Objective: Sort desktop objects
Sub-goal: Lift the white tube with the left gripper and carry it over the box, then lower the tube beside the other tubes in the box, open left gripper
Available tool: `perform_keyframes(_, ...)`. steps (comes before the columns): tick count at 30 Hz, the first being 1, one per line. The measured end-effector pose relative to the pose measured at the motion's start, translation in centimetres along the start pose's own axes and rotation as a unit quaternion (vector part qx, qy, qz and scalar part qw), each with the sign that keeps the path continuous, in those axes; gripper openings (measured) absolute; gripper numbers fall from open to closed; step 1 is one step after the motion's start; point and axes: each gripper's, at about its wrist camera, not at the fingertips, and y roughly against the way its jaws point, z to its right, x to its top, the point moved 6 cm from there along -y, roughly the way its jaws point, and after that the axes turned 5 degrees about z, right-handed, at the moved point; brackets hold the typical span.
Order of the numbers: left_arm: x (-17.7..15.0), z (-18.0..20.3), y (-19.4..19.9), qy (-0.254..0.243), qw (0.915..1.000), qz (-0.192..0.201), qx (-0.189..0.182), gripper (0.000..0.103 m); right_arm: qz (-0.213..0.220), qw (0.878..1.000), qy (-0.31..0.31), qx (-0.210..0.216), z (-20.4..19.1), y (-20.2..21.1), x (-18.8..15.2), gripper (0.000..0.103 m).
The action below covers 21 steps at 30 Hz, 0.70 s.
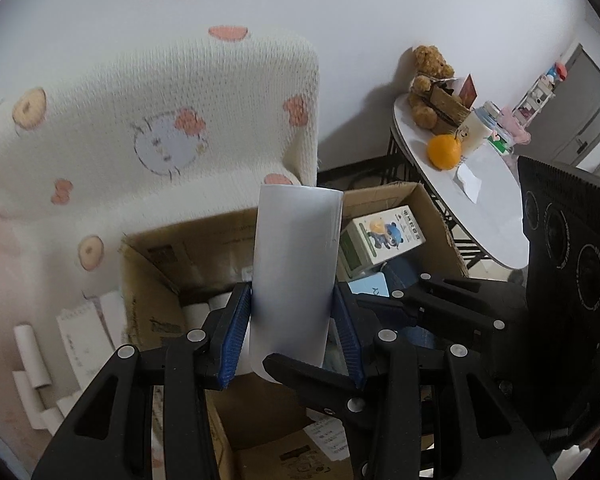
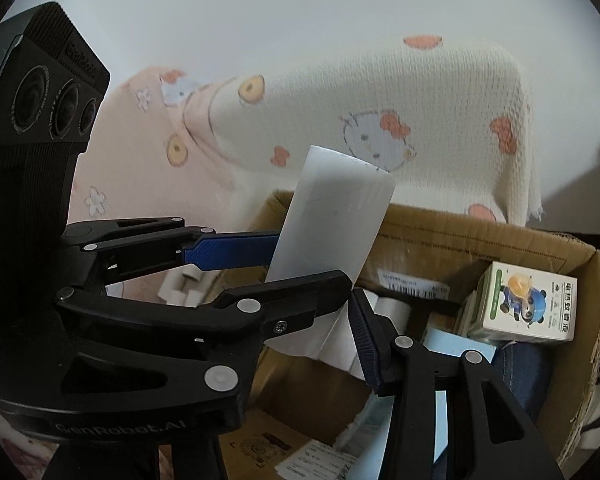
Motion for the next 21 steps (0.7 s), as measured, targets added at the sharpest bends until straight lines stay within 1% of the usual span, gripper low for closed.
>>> perform_keyframes(4,-0.4,-0.2,-1.4,0.018,0.9995,-0.021,-0.019,0.046,-0.027,1.000,-0.001,-0.013,0.9,-0.7,-0.4,0.044)
perform_keyframes(10,-1.7,-0.6,-3.6,0.048,0.9965,-0.058,-0.035,0.046,-0.063,0.998,-0.010,-0.012,2.1,-2.1,-1.9,0.044)
perform_keyframes(18,-2.7,-0.4,-5.6,0.076,0.9922,-0.084,-0.052,0.046,-0.087,0.996,-0.021,-0.013,3.5,-2.6,-3.6,0.044)
perform_keyframes(21,-3.1,-0.5,-6.2,0.094,0.9894,-0.093,-0.060,0.046,-0.092,0.996,-0.013,-0.017,3.5,-2.6,-4.0,0.044)
